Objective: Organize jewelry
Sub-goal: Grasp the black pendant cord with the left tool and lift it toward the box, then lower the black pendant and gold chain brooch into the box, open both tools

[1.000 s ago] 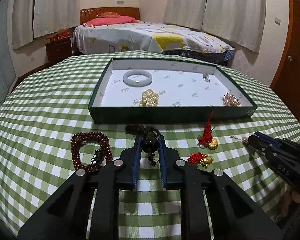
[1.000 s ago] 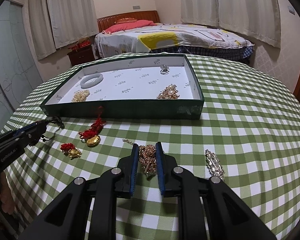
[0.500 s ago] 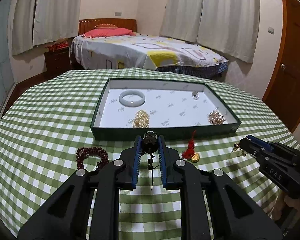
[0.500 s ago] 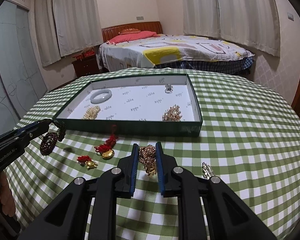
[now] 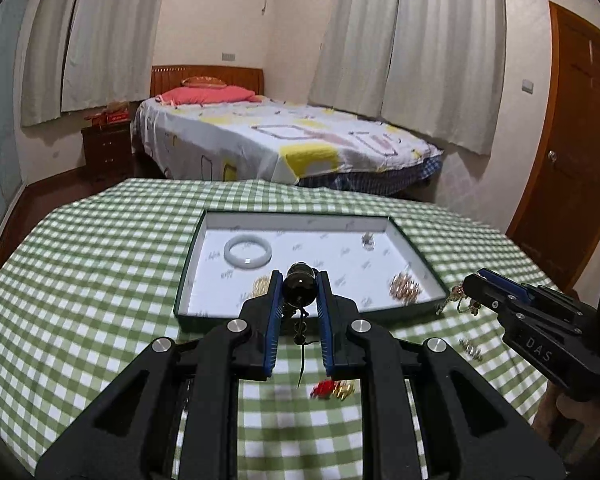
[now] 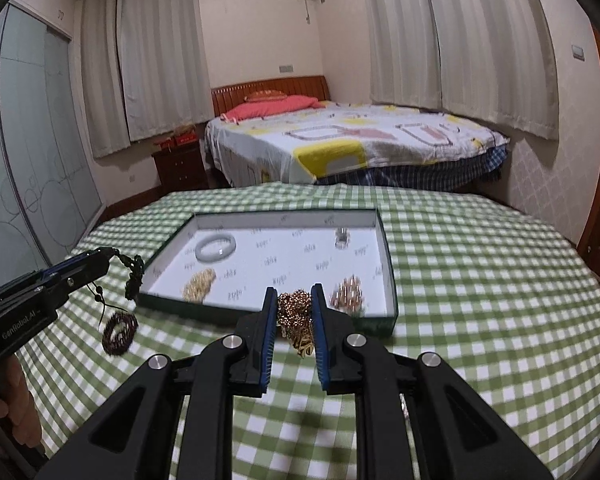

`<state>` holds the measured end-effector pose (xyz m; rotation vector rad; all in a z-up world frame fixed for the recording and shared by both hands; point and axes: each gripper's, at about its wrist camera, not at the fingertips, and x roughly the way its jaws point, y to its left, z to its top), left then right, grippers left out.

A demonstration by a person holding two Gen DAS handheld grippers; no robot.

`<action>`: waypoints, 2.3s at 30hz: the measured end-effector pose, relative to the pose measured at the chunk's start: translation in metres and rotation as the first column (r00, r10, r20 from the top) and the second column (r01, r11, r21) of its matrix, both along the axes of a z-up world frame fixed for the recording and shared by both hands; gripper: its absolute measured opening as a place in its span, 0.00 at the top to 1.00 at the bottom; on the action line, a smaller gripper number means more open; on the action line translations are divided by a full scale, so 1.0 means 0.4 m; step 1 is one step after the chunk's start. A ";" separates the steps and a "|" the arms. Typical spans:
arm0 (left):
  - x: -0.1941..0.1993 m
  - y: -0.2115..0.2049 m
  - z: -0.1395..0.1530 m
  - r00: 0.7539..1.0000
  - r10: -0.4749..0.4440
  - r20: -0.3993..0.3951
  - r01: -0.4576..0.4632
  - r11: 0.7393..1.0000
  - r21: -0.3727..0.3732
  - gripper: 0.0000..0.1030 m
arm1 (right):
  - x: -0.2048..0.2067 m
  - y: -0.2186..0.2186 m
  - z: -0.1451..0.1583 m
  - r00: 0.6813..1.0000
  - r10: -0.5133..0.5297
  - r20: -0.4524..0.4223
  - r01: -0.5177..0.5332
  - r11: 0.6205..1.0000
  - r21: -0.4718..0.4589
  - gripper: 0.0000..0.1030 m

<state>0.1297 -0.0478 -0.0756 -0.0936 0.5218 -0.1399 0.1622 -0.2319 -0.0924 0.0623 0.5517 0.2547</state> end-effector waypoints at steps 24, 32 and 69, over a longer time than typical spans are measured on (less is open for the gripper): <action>0.252 -0.081 0.017 0.998 -0.041 0.054 0.041 0.999 -0.008 0.84 | 0.218 0.011 0.007 0.999 -0.001 0.043 0.002 1.000 -0.018 0.83; 0.305 -0.100 -0.088 0.997 -0.059 -0.045 0.059 0.998 -0.001 0.84 | 0.261 0.039 -0.078 0.998 0.031 -0.050 -0.032 0.999 -0.028 0.83; 0.341 -0.101 -0.247 0.964 -0.068 -0.256 0.067 0.998 -0.011 0.71 | 0.295 0.046 -0.192 0.968 0.060 -0.242 -0.065 0.998 -0.015 0.80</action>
